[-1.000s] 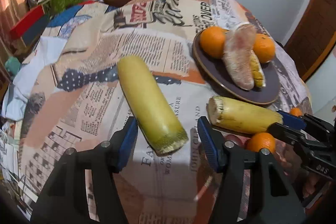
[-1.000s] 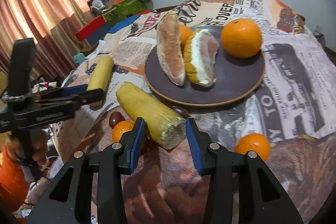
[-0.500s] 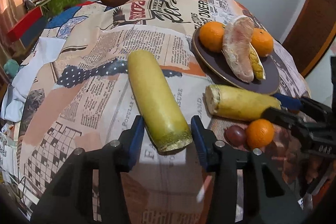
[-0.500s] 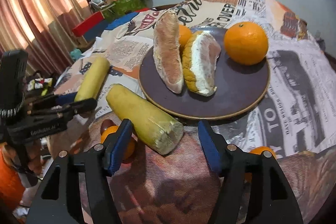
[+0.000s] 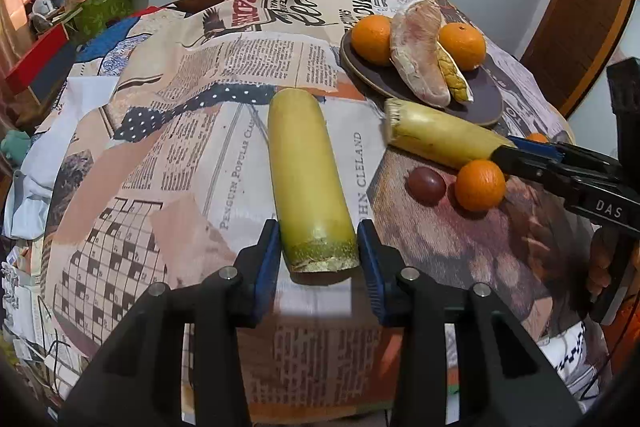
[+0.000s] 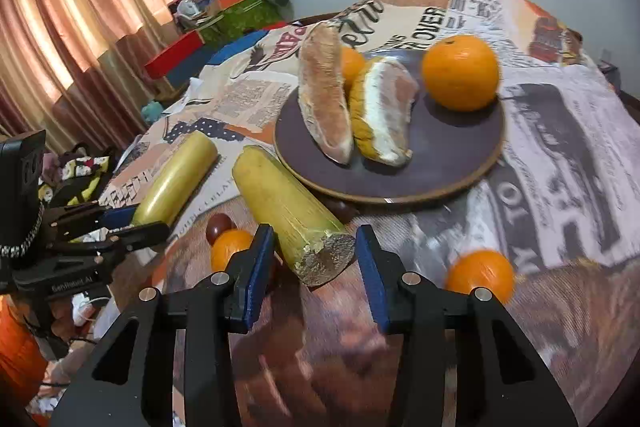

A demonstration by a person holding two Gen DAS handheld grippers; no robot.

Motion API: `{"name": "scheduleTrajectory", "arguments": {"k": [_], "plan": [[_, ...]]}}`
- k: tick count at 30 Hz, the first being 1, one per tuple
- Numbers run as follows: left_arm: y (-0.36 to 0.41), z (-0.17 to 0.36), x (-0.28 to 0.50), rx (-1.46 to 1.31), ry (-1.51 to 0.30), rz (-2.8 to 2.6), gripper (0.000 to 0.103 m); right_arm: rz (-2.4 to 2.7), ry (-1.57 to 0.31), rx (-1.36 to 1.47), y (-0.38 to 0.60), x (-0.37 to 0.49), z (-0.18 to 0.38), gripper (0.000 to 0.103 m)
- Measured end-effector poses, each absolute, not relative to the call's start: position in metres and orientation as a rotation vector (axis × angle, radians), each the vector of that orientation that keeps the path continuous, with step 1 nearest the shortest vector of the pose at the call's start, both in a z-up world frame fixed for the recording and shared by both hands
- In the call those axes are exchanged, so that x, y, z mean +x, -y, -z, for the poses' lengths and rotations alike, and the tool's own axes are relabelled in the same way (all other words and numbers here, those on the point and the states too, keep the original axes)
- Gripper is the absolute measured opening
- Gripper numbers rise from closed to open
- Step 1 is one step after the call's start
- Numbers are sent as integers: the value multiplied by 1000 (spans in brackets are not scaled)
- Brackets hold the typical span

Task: Organize fruits
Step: 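Close the left gripper on a yellow banana while the right gripper grasps the other banana, then lift the left gripper's banana upright while the right gripper lifts its banana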

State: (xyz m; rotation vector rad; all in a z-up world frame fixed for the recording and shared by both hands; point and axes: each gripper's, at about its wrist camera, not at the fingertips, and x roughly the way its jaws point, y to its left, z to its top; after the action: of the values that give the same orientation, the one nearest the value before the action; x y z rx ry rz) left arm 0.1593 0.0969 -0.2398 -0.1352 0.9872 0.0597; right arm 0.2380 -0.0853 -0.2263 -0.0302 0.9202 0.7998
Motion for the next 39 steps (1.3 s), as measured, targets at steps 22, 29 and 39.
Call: {"name": "scheduleTrajectory", "arguments": {"k": [22,29,39], "plan": [[-94,230,143,-112,-1001,-17,38,-751,-923,-67,117,204,211,31],[-104,233,171,-140,-1021,3,38,-770,-947,-133,90,222,218,31],[-111,243,202,-164,-1041,4,38,-834,-983,-181,76,234,230,37]]}}
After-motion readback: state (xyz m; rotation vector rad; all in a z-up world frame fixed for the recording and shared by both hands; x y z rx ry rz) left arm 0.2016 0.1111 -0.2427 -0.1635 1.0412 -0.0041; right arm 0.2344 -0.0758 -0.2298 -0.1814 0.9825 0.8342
